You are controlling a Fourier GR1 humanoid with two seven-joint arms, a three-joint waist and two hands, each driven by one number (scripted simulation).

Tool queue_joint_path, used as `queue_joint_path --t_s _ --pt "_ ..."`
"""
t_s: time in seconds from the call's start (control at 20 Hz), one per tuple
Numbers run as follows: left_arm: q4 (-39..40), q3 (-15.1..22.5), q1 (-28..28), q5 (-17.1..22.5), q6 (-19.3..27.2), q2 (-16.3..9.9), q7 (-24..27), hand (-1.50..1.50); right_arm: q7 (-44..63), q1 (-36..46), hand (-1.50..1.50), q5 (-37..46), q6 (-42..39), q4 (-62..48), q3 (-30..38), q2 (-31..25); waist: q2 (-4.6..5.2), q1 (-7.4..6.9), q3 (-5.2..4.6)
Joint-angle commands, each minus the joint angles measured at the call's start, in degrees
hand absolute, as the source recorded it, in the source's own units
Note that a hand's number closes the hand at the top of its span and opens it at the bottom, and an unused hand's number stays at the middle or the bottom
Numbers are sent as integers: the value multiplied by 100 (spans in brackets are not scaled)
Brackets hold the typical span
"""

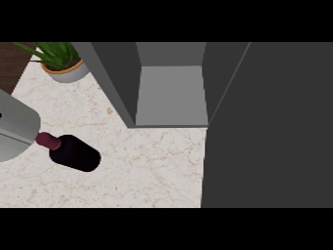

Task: Pick up the wine, place it into the cabinet and close the cabinet

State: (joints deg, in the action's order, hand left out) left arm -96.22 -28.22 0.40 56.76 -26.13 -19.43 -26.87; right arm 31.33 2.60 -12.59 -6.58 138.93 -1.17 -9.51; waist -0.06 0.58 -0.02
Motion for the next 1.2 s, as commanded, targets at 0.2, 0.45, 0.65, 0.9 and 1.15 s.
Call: queue_joint_path --t_s 0.2,0.45,0.65,0.9,1.15 --pt "727 223 -135 -926 -360 492 744 -150 605 -347 -150 -117 239 1248 -420 227 -8 15 -4" --pt "1658 105 -470 -1341 -684 365 1258 -150 452 -277 -150 12 252 1072 -356 271 2 15 -4" --pt "2234 15 -387 -1691 -1124 337 1843 -150 445 -217 -150 -389 78 914 -129 127 4 -4 -3" --pt "2746 114 -584 -2055 -1207 407 2212 -150 713 184 -150 -528 184 932 158 0 6 12 -4" --pt "3324 186 -806 -2401 -1459 296 2652 -150 368 -216 -150 -680 -140 846 293 37 5 17 0"
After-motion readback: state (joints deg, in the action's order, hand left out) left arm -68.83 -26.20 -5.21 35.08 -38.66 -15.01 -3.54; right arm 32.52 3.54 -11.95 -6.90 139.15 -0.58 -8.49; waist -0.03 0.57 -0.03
